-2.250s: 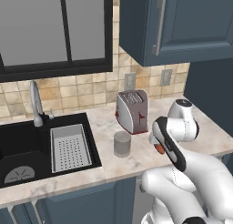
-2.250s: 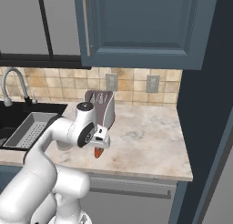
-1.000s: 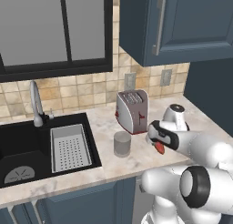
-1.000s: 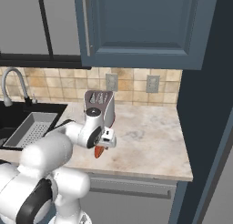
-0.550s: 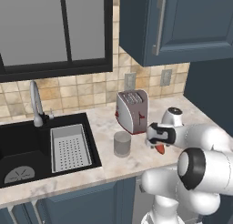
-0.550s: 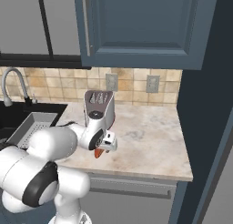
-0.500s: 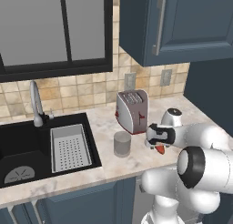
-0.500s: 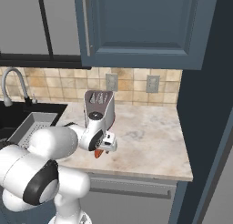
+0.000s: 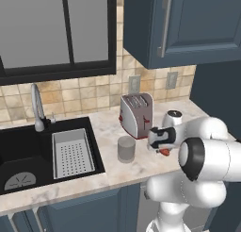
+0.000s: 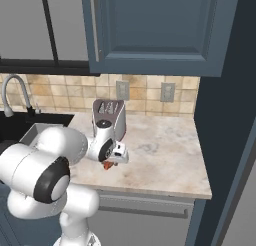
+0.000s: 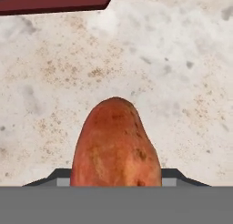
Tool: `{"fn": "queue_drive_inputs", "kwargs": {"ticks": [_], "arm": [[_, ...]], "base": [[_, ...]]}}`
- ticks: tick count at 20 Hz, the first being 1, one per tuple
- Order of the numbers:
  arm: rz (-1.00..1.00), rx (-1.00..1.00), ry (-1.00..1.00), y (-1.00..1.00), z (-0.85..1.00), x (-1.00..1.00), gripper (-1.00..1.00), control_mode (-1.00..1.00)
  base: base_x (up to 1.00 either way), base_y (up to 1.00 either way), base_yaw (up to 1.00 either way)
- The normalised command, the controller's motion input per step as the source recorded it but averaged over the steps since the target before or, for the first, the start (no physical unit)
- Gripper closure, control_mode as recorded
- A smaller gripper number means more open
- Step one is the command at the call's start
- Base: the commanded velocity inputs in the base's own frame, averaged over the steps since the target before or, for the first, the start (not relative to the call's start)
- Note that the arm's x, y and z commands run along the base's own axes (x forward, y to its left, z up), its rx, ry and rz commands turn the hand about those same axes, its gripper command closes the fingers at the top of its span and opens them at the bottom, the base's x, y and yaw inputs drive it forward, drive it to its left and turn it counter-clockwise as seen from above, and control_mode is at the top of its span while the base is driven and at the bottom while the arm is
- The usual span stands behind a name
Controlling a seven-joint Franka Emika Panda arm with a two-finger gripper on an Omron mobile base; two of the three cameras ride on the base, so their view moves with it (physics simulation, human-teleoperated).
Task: Place the sweet potato and eggplant inside the fridge drawer. Close the drawer after placing the vegetables.
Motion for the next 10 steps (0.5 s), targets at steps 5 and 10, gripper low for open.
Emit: {"fn": "queue_drive_inputs", "kwargs": {"ticks": [5, 10], "arm": [[0.00, -0.01, 0.06, 0.10, 0.05, 0.04, 1.00, -1.00], [0.00, 0.00, -0.08, -0.29, 0.69, -0.54, 1.00, -1.00]], "base": [[0.00, 0.00, 0.00], [0.00, 0.00, 0.00]]}}
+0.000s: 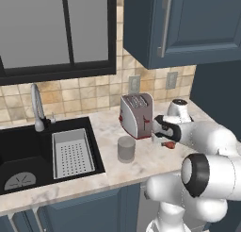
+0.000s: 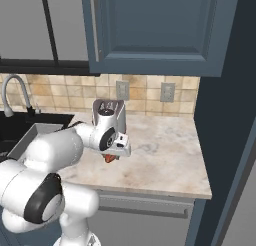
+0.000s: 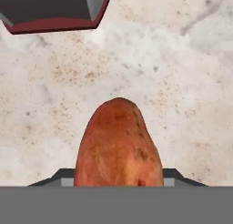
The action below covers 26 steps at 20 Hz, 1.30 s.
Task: Place the sweet potato and eggplant inside the fridge drawer. Close the drawer after placing the vegetables.
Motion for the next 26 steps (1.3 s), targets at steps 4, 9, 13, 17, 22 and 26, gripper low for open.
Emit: {"fn": "queue_drive_inputs", "kwargs": {"ticks": [4, 9, 13, 17, 22, 26], "arm": [[0.00, 0.00, -0.02, -0.24, 1.00, -0.94, 1.00, -1.00], [0.00, 0.00, -0.08, -0.02, 0.54, -1.00, 1.00, -1.00], [0.00, 0.00, -0.08, 0.28, 0.10, -0.91, 1.00, -1.00], [-0.02, -0.05, 0.01, 0.63, 0.00, -0.16, 1.00, -1.00], [0.00, -0.02, 0.02, 0.30, 0.00, 0.00, 1.00, -1.00], [0.00, 0.00, -0.07, 0.00, 0.00, -0.04, 1.00, 1.00]], "base": [[0.00, 0.00, 0.00], [0.00, 0.00, 0.00], [0.00, 0.00, 0.00], [0.00, 0.00, 0.00], [0.00, 0.00, 0.00], [-0.20, -0.05, -0.02]]}}
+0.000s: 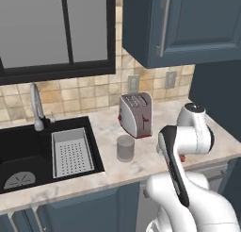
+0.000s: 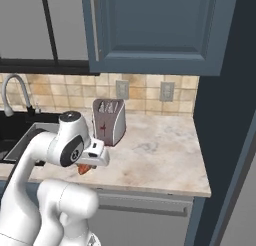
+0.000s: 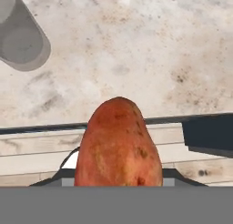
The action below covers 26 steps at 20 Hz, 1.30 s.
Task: Place the sweet potato and eggplant inside the fridge drawer. Close the drawer after placing the vegetables.
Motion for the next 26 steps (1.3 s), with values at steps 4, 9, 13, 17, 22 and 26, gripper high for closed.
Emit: {"fn": "queue_drive_inputs", "kwargs": {"ticks": [4, 9, 13, 17, 22, 26], "arm": [[0.00, 0.00, 0.00, 0.00, 0.00, 0.00, 1.00, 1.00], [0.00, 0.00, 0.00, 0.00, 0.00, 0.00, 1.00, 1.00], [0.00, 0.00, 0.00, 0.00, 0.00, 0.00, 1.00, 1.00], [0.00, 0.00, 0.00, 0.00, 0.00, 0.00, 1.00, 1.00], [0.00, 0.00, 0.00, 0.00, 0.00, 0.00, 1.00, 1.00], [0.00, 0.00, 0.00, 0.00, 0.00, 0.00, 1.00, 1.00]], "base": [[-1.00, -0.62, -0.25], [-1.00, -0.69, -0.31], [-0.58, -0.55, -0.44], [-0.21, -0.62, -0.61], [0.09, -0.72, -0.51], [0.57, -0.64, -0.32]]}}
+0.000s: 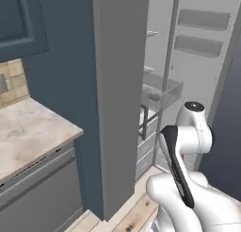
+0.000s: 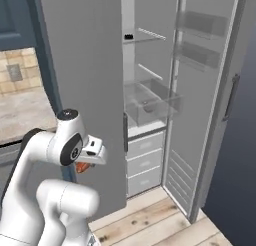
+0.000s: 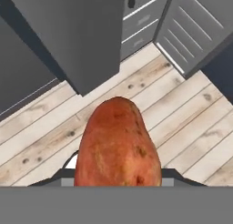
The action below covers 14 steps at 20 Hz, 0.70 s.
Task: Place the sweet potato and eggplant inside the fridge drawer. Close the drawer after placing the vegetables.
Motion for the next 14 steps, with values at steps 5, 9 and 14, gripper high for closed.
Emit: {"fn": "queue_drive_inputs", "kwargs": {"ticks": [5, 9, 14], "arm": [[0.00, 0.00, 0.00, 0.00, 0.00, 0.00, 1.00, 1.00], [0.00, 0.00, 0.00, 0.00, 0.00, 0.00, 1.00, 1.00], [0.00, 0.00, 0.00, 0.00, 0.00, 0.00, 1.00, 1.00]], "base": [[0.86, -0.52, -0.06], [0.68, -0.28, 0.00], [0.56, -0.10, 0.05]]}}
